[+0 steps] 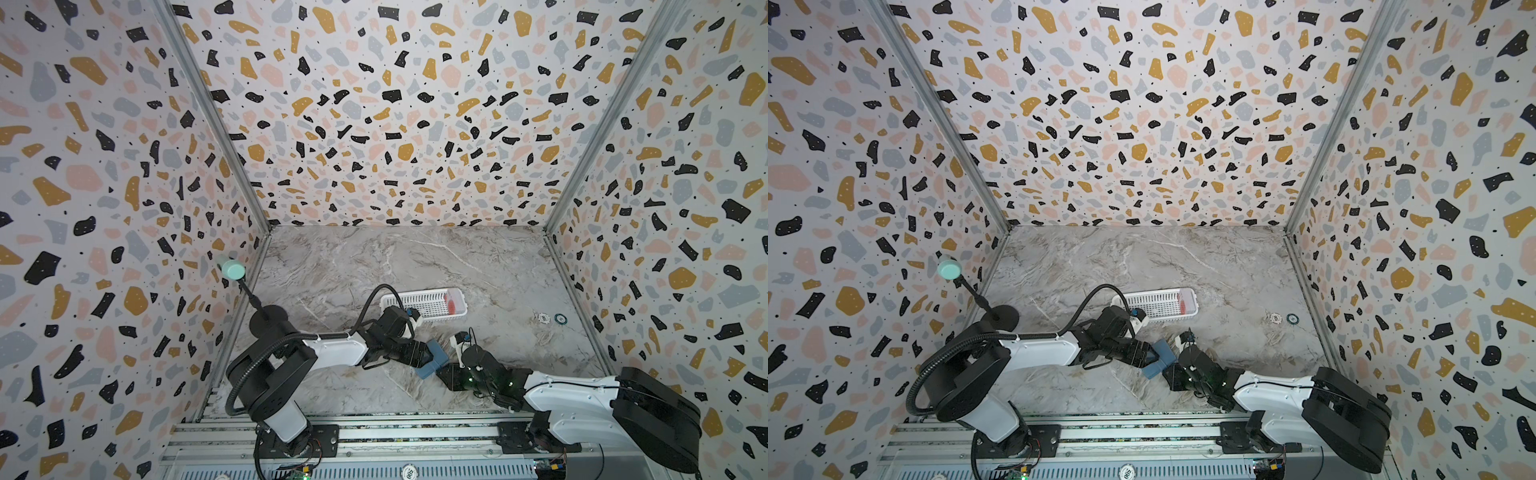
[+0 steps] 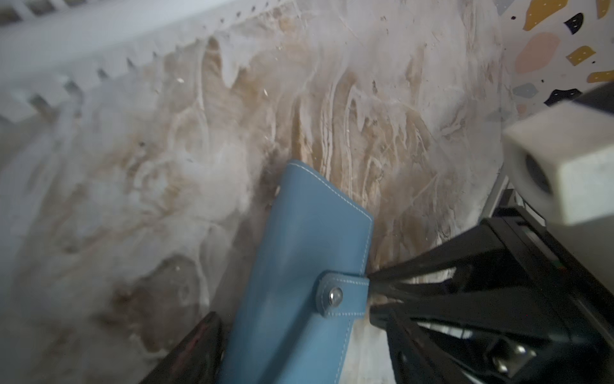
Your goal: Put the credit cards into the card holder
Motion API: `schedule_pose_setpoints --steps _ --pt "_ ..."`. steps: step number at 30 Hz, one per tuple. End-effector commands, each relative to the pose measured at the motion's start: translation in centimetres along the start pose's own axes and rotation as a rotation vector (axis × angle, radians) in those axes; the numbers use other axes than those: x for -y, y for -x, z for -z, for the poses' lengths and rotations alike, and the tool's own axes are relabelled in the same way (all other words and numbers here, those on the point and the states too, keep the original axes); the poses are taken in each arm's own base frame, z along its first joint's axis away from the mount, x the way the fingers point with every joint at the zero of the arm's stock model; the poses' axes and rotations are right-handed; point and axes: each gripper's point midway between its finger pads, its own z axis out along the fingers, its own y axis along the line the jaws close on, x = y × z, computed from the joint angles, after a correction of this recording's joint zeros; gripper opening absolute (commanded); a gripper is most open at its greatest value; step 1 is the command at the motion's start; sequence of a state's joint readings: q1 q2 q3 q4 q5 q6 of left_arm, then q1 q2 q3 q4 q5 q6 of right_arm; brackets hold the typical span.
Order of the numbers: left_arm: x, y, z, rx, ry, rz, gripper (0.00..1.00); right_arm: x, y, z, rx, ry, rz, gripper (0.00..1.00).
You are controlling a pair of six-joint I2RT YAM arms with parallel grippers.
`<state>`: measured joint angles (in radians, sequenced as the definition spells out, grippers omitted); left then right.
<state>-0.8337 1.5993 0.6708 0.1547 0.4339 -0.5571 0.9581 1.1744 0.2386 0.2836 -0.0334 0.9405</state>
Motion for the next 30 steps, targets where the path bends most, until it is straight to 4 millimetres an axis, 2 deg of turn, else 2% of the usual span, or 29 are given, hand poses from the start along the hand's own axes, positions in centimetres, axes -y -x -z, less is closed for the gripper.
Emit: schedule_pose_setpoints --steps 1,8,18,30 --pt "1.6 -1.2 0.2 0.004 -0.086 0.062 0.79 1.1 1.1 0.2 0.026 -0.055 -0.018 0.22" --pt "3.6 -0.7 0.8 0.101 -0.227 0.172 0.73 1.7 2.1 0.2 0.042 -0.069 -0.03 0.2" --pt "5.5 1.2 1.6 0.184 -0.339 0.231 0.61 2.2 1.6 -0.1 0.023 -0.078 -0.028 0.2" --pt "4.7 1.2 1.1 0.188 -0.294 0.252 0.34 2.6 1.5 0.3 0.034 -0.088 -0.028 0.19"
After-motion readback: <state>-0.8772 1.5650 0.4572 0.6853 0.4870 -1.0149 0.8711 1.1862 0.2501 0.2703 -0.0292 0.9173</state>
